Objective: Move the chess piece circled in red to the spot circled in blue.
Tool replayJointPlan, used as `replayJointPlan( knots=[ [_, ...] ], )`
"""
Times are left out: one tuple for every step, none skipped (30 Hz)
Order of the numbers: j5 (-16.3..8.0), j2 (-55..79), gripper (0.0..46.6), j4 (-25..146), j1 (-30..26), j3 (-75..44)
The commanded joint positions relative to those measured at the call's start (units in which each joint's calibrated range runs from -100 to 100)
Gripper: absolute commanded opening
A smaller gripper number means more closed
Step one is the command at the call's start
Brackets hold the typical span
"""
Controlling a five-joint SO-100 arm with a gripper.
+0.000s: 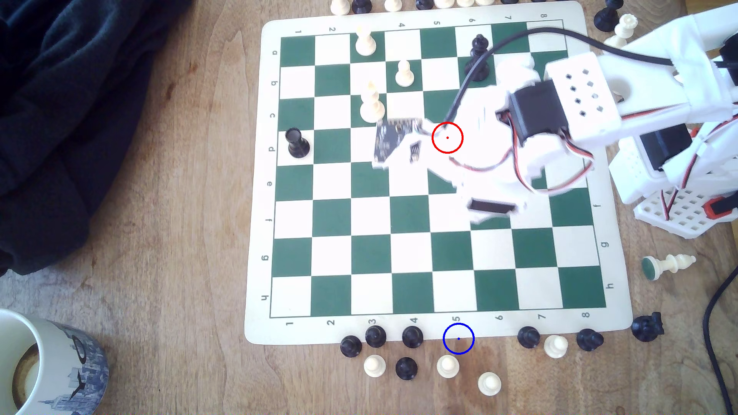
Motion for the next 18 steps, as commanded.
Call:
replayJointPlan(
  knots=[
    [-1.0, 1.1, 2.9, -0.6, -6.1, -7.0],
    [-1.2, 1.9, 2.9, -1.0, -6.9, -7.6],
    [-1.3, 2.5, 2.9, -1.3, -7.6, -8.1],
    [-1.4, 3.2, 2.9, -1.5, -8.3, -8.7],
    [-1.7, 4.6, 2.9, -2.0, -9.6, -10.1],
    [-1.7, 5.6, 2.9, -2.1, -10.3, -11.0],
    [-1.8, 6.7, 2.9, -2.2, -11.0, -12.1],
    [-1.9, 8.0, 2.9, -2.4, -11.6, -13.3],
    [-2.0, 9.4, 2.9, -2.5, -12.1, -14.5],
    [-2.1, 12.0, 2.9, -3.1, -13.0, -16.6],
    [-2.2, 13.2, 2.9, -3.6, -13.4, -17.4],
    [-2.3, 14.2, 2.9, -3.8, -13.7, -18.1],
    [-2.4, 15.1, 2.9, -4.2, -14.0, -18.7],
    [-2.5, 16.3, 2.9, -5.1, -14.5, -19.0],
    [-2.5, 16.8, 2.9, -5.6, -14.7, -19.0],
    [-2.5, 17.5, 2.9, -5.9, -14.9, -19.2],
    [-2.5, 18.1, 2.9, -6.0, -15.0, -19.4],
    [-2.6, 19.2, 2.9, -6.7, -15.4, -19.4]
  ],
)
